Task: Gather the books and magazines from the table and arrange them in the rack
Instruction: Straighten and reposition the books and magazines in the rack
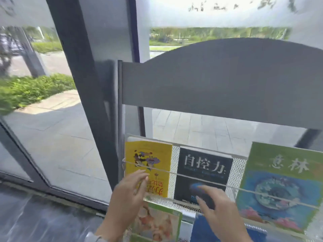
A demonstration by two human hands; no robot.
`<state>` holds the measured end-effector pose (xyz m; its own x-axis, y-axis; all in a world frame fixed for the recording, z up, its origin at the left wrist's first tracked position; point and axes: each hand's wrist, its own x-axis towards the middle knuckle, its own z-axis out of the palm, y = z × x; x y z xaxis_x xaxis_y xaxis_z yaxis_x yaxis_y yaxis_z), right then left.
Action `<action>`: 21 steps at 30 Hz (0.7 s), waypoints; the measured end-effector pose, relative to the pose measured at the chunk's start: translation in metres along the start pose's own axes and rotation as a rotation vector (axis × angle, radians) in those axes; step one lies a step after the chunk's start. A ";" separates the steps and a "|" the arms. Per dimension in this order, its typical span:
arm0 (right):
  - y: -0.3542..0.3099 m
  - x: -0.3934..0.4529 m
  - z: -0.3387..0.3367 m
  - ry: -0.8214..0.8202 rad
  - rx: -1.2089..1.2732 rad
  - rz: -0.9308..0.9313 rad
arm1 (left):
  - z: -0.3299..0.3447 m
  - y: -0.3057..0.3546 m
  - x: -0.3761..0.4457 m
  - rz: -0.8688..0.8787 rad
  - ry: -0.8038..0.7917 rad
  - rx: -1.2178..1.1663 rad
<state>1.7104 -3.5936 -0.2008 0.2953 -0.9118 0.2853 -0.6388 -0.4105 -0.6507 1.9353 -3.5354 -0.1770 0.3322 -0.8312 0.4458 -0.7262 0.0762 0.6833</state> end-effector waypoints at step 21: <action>-0.091 0.112 0.089 0.185 -0.432 -0.291 | -0.005 -0.073 0.107 0.516 -0.229 0.419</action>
<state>1.8650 -3.6572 -0.1723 0.3981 -0.7306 0.5547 -0.7943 -0.5771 -0.1900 2.0272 -3.6270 -0.1766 -0.2193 -0.8444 0.4887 -0.9428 0.3123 0.1165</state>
